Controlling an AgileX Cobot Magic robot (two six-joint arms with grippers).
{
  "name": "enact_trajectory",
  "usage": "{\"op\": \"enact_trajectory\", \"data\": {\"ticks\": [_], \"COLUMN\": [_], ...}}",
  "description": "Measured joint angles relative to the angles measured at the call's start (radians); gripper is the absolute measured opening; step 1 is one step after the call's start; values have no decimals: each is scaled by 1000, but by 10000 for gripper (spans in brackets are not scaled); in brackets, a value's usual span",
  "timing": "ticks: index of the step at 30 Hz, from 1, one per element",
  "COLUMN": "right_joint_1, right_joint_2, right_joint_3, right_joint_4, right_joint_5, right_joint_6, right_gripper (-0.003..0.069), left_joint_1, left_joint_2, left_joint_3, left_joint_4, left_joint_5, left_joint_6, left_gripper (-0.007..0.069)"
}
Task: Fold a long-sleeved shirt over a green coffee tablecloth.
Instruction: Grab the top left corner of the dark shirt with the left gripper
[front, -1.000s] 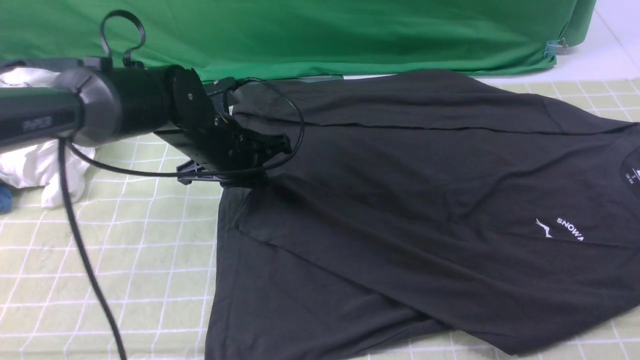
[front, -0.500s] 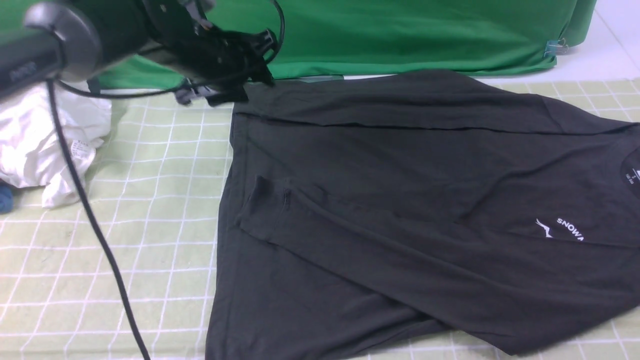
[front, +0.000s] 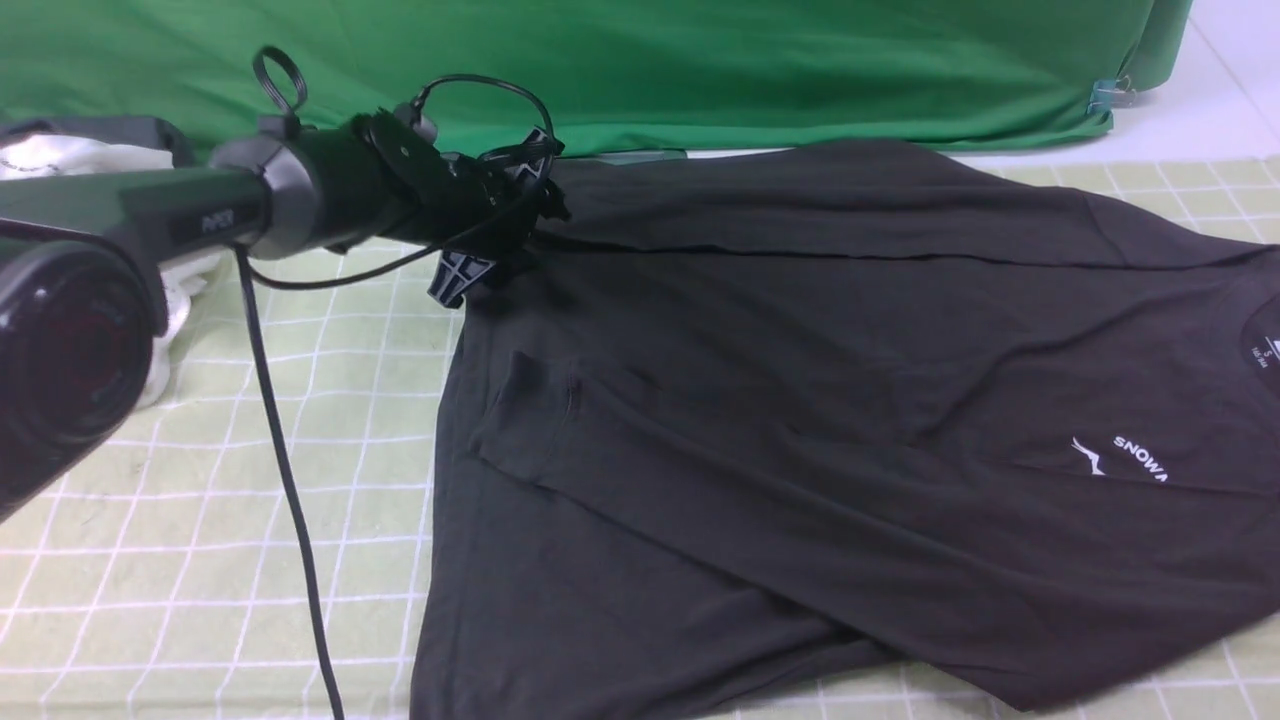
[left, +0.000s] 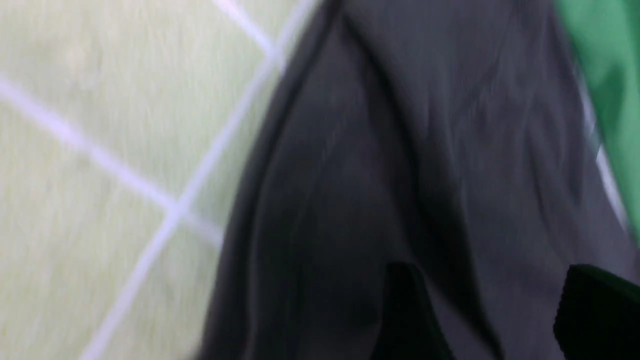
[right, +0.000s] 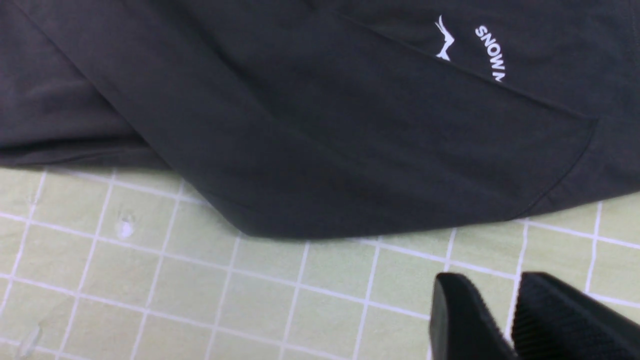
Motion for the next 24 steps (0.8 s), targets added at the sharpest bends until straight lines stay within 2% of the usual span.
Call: {"op": "enact_trajectory", "data": {"ticks": [6,17,20,24], "right_joint_1": [0,0,0,0], "right_joint_2": [0,0,0,0], "right_joint_3": [0,0,0,0], "right_joint_4": [0,0,0,0], "right_joint_5": [0,0,0,0], "right_joint_6": [0,1,1,1], "right_gripper": [185,187,188,194], "left_joint_1": [0,0,0,0], "left_joint_2": [27,51,59,65], "left_joint_3": [0,0,-11,-49], "left_joint_4": [-26,-64,-62,-3], "left_joint_5": [-115,-190,-199,-201], "left_joint_6": [-1,-3,-4,-4], "left_gripper": [400,389,358,267]}}
